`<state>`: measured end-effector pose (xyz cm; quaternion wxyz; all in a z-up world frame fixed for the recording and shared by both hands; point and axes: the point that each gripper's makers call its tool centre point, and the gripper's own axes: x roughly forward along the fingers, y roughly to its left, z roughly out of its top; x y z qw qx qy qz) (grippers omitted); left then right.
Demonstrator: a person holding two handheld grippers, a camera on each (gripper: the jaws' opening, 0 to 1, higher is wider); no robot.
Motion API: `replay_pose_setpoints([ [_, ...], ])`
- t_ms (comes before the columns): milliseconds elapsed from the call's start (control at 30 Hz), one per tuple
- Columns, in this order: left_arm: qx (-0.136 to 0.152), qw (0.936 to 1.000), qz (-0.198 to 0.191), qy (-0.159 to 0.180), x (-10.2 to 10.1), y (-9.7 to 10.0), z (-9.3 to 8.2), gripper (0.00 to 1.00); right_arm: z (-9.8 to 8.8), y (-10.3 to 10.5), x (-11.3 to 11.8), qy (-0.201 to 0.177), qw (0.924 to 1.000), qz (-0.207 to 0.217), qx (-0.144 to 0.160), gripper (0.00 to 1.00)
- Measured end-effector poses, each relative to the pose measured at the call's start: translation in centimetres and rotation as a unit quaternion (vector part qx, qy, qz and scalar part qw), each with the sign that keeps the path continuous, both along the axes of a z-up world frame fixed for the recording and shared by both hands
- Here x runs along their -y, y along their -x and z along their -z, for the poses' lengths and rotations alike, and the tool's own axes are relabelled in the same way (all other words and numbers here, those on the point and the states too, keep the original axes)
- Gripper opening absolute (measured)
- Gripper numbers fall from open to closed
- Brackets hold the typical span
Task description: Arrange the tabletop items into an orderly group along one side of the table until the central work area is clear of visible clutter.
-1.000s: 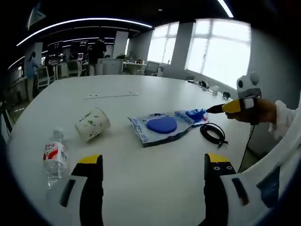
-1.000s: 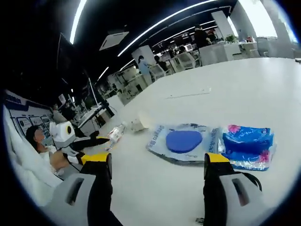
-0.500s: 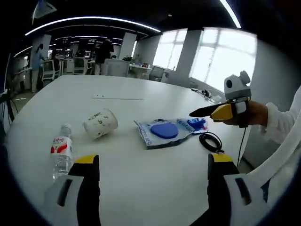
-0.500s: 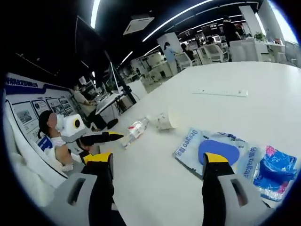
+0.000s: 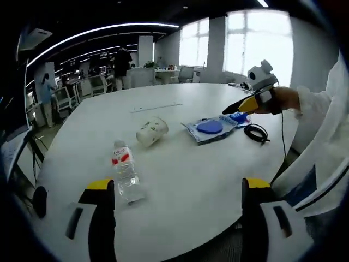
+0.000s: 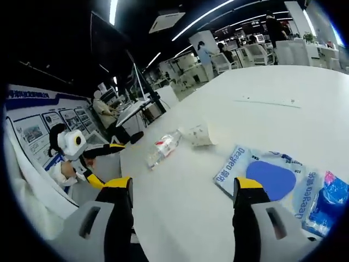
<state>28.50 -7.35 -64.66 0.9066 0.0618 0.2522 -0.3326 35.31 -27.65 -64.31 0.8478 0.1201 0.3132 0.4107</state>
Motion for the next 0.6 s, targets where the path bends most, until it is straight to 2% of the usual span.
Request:
replay_pose_setpoints([
  [67,0.011,0.9999,-0.007,0.009,-0.9,0.5,-0.5,1.0,-0.2,-0.3,-0.2,-0.007,1.0,-0.001,-0.002,0.74],
  [133,0.034,0.9989,-0.01,0.031,-1.4,0.8,-1.5,1.0,-0.3,-0.7,-0.4,-0.012,0.9999,-0.002,-0.004,0.73],
  [200,0.052,0.9961,0.005,0.071,-0.9,1.4,-2.8,1.0,-0.5,-1.0,-0.8,-0.016,0.9999,-0.003,-0.005,0.74],
  [233,0.07,0.994,0.007,0.084,-1.0,1.5,-3.4,1.0,-0.6,-1.1,-0.9,-0.017,0.9998,-0.004,-0.006,0.74],
  [333,0.097,0.9909,-0.017,0.092,-1.7,1.0,-4.0,1.0,-0.8,-1.6,-1.4,-0.016,0.9998,-0.005,-0.004,0.74],
  [367,0.099,0.9911,-0.026,0.085,-2.1,0.8,-3.7,1.0,-0.8,-1.7,-1.5,-0.016,0.9998,-0.006,-0.004,0.74],
  [467,0.082,0.9926,-0.05,0.074,-2.9,0.3,-2.4,1.0,-1.0,-1.8,-2.1,-0.007,0.9998,-0.019,-0.003,0.74],
  [567,0.099,0.9925,-0.044,0.058,-2.7,0.1,-2.4,1.0,-0.9,-2.0,-2.4,0.01,0.9994,-0.034,-0.003,0.73],
  [600,0.096,0.9935,-0.038,0.048,-2.7,0.2,-2.1,1.0,-0.7,-2.2,-2.4,0.022,0.9989,-0.04,-0.004,0.73],
])
